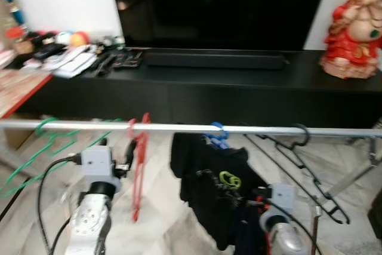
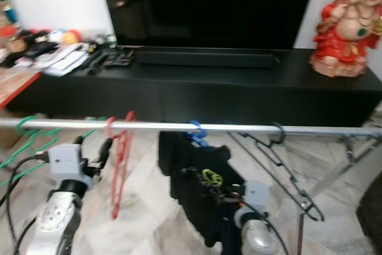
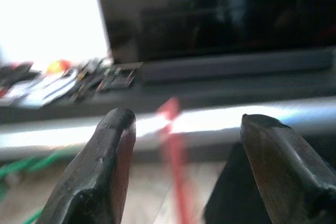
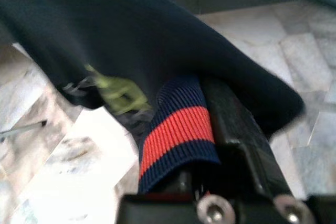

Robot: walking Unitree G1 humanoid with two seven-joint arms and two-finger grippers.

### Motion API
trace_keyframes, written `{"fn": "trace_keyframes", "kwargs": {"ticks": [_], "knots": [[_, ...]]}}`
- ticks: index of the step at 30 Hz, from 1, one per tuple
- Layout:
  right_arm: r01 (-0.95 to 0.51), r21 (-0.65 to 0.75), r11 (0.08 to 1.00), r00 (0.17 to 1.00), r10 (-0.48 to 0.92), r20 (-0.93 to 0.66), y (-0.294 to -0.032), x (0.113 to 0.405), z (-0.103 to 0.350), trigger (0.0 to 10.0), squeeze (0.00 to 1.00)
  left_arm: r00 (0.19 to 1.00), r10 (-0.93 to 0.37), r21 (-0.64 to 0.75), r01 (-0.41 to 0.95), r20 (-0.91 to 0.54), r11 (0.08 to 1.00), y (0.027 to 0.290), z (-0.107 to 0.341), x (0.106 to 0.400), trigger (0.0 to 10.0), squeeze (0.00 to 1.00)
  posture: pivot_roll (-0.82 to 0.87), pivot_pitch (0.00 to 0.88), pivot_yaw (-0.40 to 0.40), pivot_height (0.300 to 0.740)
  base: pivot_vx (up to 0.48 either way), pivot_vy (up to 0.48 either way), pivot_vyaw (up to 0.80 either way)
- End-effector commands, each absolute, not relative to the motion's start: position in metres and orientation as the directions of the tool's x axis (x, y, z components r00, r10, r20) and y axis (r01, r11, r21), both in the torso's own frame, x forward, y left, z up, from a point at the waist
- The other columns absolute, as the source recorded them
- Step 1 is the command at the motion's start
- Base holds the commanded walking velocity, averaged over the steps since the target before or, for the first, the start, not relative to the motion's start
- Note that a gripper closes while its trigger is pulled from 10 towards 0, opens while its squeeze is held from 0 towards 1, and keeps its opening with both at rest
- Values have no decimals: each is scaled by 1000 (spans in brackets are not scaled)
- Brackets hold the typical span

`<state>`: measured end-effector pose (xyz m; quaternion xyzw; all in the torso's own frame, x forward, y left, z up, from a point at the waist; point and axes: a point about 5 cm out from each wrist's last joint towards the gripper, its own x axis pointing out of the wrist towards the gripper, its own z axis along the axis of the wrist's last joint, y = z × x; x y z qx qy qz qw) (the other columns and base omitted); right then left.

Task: Hang hanger

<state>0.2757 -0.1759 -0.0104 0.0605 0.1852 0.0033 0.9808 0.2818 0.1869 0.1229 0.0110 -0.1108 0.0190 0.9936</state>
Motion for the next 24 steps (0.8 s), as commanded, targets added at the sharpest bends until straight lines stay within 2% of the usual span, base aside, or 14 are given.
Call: {"fn": "trace_keyframes", "kwargs": {"ticks": [1,11,19,21,23,24], "knots": [[24,102,994,946,11,-324,-181,279,-4,10000,0,974,7,49,-18,227,999,183,124,280,10000,0,9,0,52,740,0,0,0],[36,101,994,940,1,-341,-184,271,-11,10000,0,966,2,80,-24,258,997,181,131,273,10000,0,14,0,53,740,0,0,0],[46,78,996,935,-16,-354,-191,265,-14,10000,0,977,-54,137,26,206,990,178,128,249,10000,0,26,0,49,740,0,0,0],[59,73,996,933,-29,-358,-196,263,-15,10000,0,992,7,123,-22,125,992,190,112,230,10000,0,37,1,48,740,0,0,0],[62,73,995,933,-32,-359,-197,263,-15,10000,0,994,17,121,-30,110,992,192,109,227,10000,0,37,1,48,740,0,0,0],[62,72,995,932,-32,-361,-197,262,-16,10000,0,997,56,132,-63,58,989,200,100,222,10000,0,40,8,47,740,0,0,0]]}}
